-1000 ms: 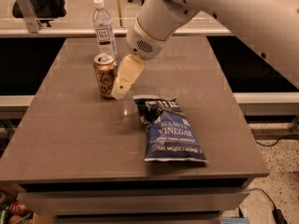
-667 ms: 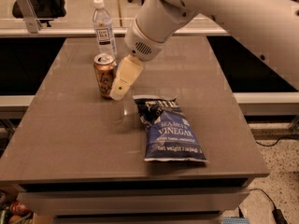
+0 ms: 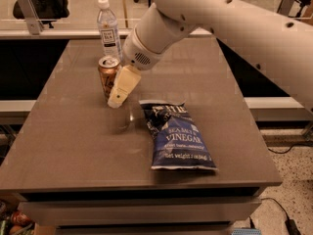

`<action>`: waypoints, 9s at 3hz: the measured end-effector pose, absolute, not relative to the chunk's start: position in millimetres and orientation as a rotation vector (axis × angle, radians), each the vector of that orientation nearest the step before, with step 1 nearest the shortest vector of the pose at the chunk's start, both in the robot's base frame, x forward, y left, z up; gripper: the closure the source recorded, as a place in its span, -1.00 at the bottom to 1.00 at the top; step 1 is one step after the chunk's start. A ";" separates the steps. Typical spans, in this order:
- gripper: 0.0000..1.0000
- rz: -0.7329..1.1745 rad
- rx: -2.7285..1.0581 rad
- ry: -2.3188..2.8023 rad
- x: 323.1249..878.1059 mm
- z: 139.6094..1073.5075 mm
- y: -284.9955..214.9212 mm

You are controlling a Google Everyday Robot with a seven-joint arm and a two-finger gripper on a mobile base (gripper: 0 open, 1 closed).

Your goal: Knock orange can over

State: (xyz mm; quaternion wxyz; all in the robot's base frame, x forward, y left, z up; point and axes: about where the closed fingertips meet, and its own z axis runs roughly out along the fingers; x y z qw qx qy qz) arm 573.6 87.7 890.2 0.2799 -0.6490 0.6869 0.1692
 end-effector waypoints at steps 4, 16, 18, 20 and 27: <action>-0.22 0.651 -1.600 1.736 598.5 847.2 101.6; 1.00 -0.415 -2.302 1.834 597.1 862.1 85.9; 1.00 -0.401 -2.356 1.834 596.7 848.5 88.3; 1.00 -0.372 -2.366 1.833 595.0 843.6 89.0; -1.00 -0.218 -2.371 1.834 585.8 825.2 84.2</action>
Offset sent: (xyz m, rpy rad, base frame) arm 0.0285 0.0086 -0.0457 0.2521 0.0244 -0.0134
